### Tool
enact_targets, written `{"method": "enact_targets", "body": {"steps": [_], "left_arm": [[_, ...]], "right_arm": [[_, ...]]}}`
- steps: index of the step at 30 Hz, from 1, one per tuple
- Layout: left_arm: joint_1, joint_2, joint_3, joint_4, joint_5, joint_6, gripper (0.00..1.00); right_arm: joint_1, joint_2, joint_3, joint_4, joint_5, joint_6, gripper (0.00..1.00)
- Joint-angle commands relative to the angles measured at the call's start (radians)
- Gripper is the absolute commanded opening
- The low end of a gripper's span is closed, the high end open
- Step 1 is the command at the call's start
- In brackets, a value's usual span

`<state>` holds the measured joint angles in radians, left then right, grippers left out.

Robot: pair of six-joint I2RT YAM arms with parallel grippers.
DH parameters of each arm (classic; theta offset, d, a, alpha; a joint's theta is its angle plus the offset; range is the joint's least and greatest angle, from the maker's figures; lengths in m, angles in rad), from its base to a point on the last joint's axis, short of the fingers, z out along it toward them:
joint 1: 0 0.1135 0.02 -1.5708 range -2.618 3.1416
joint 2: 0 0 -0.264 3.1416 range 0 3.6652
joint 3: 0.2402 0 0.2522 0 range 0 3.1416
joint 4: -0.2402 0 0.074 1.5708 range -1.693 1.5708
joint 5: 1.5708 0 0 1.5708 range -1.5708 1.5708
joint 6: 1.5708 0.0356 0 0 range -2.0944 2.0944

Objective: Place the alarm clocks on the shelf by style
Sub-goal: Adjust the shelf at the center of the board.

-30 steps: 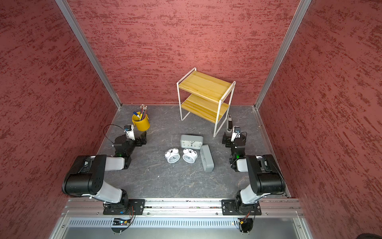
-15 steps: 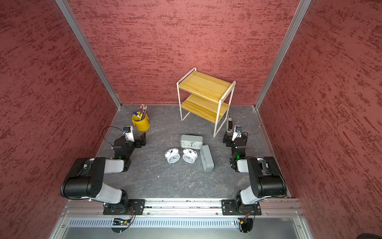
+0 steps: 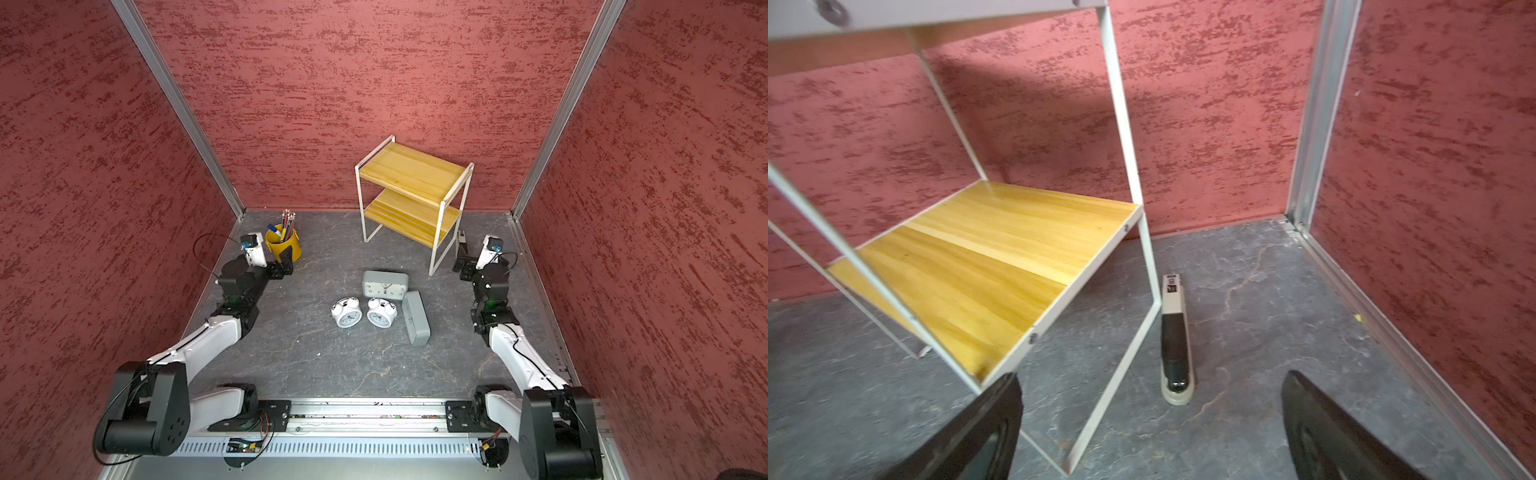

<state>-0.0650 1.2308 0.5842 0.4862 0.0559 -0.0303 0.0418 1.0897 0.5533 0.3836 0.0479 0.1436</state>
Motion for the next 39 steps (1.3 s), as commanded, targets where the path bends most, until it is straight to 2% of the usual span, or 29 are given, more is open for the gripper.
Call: {"method": "enact_targets", "body": {"steps": [1,5,11,16,19,23,24,29,33,39], "left_arm": [[-0.072,0.055,0.133,-0.164,0.099,-0.015,1.0],[-0.117,0.205,0.311,-0.162,0.248,-0.063,1.0],[-0.143,0.453,0.62,-0.213,0.408,-0.091,0.94],[-0.151,0.633,0.852,-0.254,0.498,-0.106,0.87],[-0.16,0.713,0.977,-0.293,0.519,-0.104,0.81],[-0.174,0.797,1.096,-0.321,0.531,-0.096,0.74],[-0.176,0.816,1.128,-0.332,0.537,-0.095,0.7],[-0.192,0.889,1.246,-0.382,0.571,-0.078,0.64],[-0.203,0.937,1.328,-0.427,0.592,-0.066,0.55],[-0.213,0.976,1.378,-0.444,0.613,-0.06,0.36]], "right_arm": [[0.01,-0.019,0.067,-0.176,-0.148,0.039,0.99],[0.044,0.001,0.126,-0.198,-0.203,0.016,0.95],[0.103,0.028,0.193,-0.19,-0.244,-0.017,0.77],[0.151,0.059,0.239,-0.171,-0.224,-0.05,0.7],[0.168,0.076,0.259,-0.153,-0.169,-0.059,0.67],[0.179,0.11,0.29,-0.134,-0.118,-0.054,0.57],[0.18,0.121,0.295,-0.126,-0.116,-0.052,0.56],[0.186,0.171,0.33,-0.101,-0.109,-0.052,0.52],[0.194,0.212,0.357,-0.085,-0.101,-0.043,0.47],[0.204,0.245,0.379,-0.064,-0.091,-0.036,0.37]]}}
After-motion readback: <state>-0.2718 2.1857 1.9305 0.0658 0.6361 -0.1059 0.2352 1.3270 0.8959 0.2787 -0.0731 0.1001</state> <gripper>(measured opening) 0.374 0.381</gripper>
